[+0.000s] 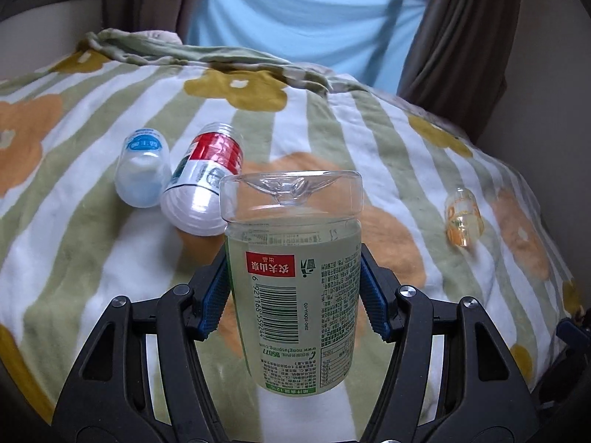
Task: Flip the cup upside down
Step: 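Lift the cup with the left tool and turn it over, then set the inverted cup on the blanket and open the left tool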
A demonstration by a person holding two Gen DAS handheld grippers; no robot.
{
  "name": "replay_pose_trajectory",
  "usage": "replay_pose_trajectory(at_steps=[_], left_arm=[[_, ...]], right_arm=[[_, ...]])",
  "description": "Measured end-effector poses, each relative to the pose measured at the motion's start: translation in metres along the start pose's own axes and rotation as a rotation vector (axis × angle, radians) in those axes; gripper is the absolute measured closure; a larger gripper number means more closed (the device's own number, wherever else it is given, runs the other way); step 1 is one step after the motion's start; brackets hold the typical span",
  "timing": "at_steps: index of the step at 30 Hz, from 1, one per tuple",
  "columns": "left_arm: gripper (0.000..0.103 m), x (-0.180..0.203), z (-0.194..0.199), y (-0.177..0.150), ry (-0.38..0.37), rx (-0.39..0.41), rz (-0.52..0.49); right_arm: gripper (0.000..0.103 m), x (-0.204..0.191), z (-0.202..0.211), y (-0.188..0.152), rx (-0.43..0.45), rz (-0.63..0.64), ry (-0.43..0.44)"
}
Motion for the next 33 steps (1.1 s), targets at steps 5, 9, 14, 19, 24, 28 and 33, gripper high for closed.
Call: replay_pose_trajectory(at_steps=[5, 9, 14, 19, 24, 28, 33], left_arm=[[0.043, -0.009, -0.016, -0.021, 0.021, -0.078, 0.027], [0.043, -0.009, -0.017, -0.026, 0.032, -0.115, -0.007], [0.043, -0.007, -0.007, -0.032, 0.051, -0.163, -0.056], [0.043, -0.007, -0.001, -0.04, 0.059, -0.212, -0.091], [0.043, -0.006, 0.004, -0.049, 0.061, -0.246, -0.117], [0.042, 0.0, 0.009, -0.051, 0.059, -0.227, -0.157], [0.006, 0.004, 0.014, -0.048, 0.07, -0.188, -0.181]], right_arm=[[0.0, 0.0, 0.002, 0.002, 0.013, -0.002, 0.005], [0.0, -0.005, 0.001, 0.004, 0.017, 0.0, 0.012], [0.0, -0.011, -0.001, 0.009, 0.022, 0.016, 0.018], [0.0, -0.012, 0.0, 0.011, 0.026, 0.025, 0.017], [0.0, -0.012, 0.001, 0.012, 0.026, 0.015, 0.019], [0.0, -0.012, 0.001, 0.012, 0.026, 0.018, 0.019], [0.0, -0.012, 0.001, 0.012, 0.026, 0.017, 0.019]])
Point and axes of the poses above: each gripper's, at about its wrist camera, not at the fingertips, and z roughly against the way its jaws point, x to its right, y to its top, the point moved 9 cm from there along -z, roughly the way its jaws point, and after that the axes turned 11 degrees about z, right-handed, at the moved point
